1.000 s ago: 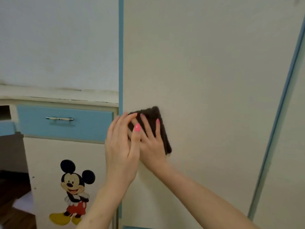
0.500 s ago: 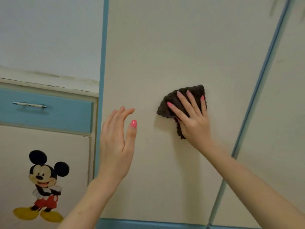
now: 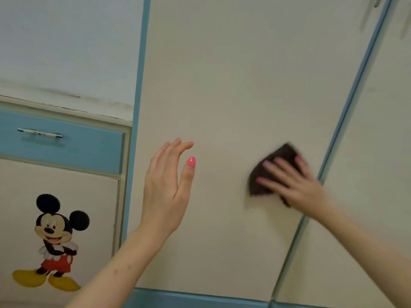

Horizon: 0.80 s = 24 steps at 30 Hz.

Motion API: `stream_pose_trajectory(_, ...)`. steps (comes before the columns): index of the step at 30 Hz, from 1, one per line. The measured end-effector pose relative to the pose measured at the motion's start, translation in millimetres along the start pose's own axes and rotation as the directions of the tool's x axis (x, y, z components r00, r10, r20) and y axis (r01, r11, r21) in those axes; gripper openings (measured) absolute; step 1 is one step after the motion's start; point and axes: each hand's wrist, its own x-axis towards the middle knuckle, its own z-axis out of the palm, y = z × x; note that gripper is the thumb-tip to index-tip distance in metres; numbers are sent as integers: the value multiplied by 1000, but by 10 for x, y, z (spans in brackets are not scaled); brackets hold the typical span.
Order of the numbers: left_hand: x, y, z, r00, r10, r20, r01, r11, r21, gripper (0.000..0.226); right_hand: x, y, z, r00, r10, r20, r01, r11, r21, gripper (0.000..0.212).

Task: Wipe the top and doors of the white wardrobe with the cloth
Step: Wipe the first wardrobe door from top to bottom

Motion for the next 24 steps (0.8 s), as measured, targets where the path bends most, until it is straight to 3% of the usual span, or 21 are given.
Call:
stream_pose_trajectory(2, -20, 10, 49, 1000, 17, 17, -17, 1000, -7, 42, 104, 230, -59, 929, 370, -19, -368, 928, 52, 52)
stream_pose_trajectory(4, -60, -3, 81, 1000, 14, 26, -14, 1000, -22, 42, 168, 91, -105, 723, 690, -19, -677, 715, 176, 48)
stream_pose_trajectory(5, -92, -18, 96, 1000, 9, 30, -8, 1000, -28, 42, 147, -92, -99, 630, 777, -5, -758, 616, 214, 46)
stream_pose_trajectory(6, -126, -39, 108, 999, 5, 33, -4, 1000, -31, 41, 73, -345, -63, 595, 804, 9, -784, 578, 224, 47)
stream_pose_trajectory(7, -163, -66, 120, 999, 3, 40, -1, 1000, -30, 41, -63, -664, -16, 639, 769, 34, -757, 620, 204, 50)
stream_pose_trajectory(9, -246, -136, 129, 998, -2, 58, 3, 1000, -17, 41, -521, -1365, 45, 842, 517, 152, -537, 829, 155, 71)
stream_pose_trajectory(10, -282, -174, 127, 998, -5, 64, 5, 1000, -5, 41, -810, -1680, 52, 932, 295, 211, -326, 936, 131, 80)
stream_pose_trajectory(11, -312, -208, 125, 998, -9, 68, 8, 1000, 9, 41, -1099, -1896, 37, 958, 38, 284, -69, 993, 100, 81)
stream_pose_trajectory(12, -342, -239, 121, 997, -15, 72, 13, 1000, 22, 42, -1332, -1992, 32, 916, -192, 353, 172, 981, 89, 73)
stream_pose_trajectory(14, -374, -288, 115, 996, -31, 78, 28, 999, 36, 43, -1418, -1895, 22, 787, -452, 419, 463, 883, 82, 53)
stream_pose_trajectory(16, -382, -314, 123, 996, -43, 80, 40, 998, 38, 43, -1163, -1685, 37, 750, -552, 365, 568, 820, 71, 46)
stream_pose_trajectory(17, -383, -321, 132, 996, -46, 81, 43, 998, 35, 43, -959, -1580, 22, 793, -526, 308, 536, 842, 59, 51)
stream_pose_trajectory(18, -385, -326, 139, 996, -50, 79, 48, 998, 32, 43, -711, -1473, -7, 872, -430, 234, 428, 902, 64, 57)
stream_pose_trajectory(20, -402, -327, 160, 995, -61, 75, 59, 998, 30, 43, -216, -1289, -30, 995, -21, 93, 10, 993, 119, 68)
stream_pose_trajectory(21, -415, -329, 168, 995, -68, 74, 66, 997, 28, 44, 37, -1228, -27, 975, 216, 55, -221, 967, 129, 70)
stream_pose_trajectory(22, -432, -335, 170, 995, -76, 70, 75, 997, 20, 44, 281, -1215, -15, 905, 425, 19, -423, 894, 150, 68)
stream_pose_trajectory(24, -475, -351, 163, 993, -103, 56, 104, 995, -2, 42, 669, -1371, 14, 725, 688, -40, -666, 714, 216, 58)
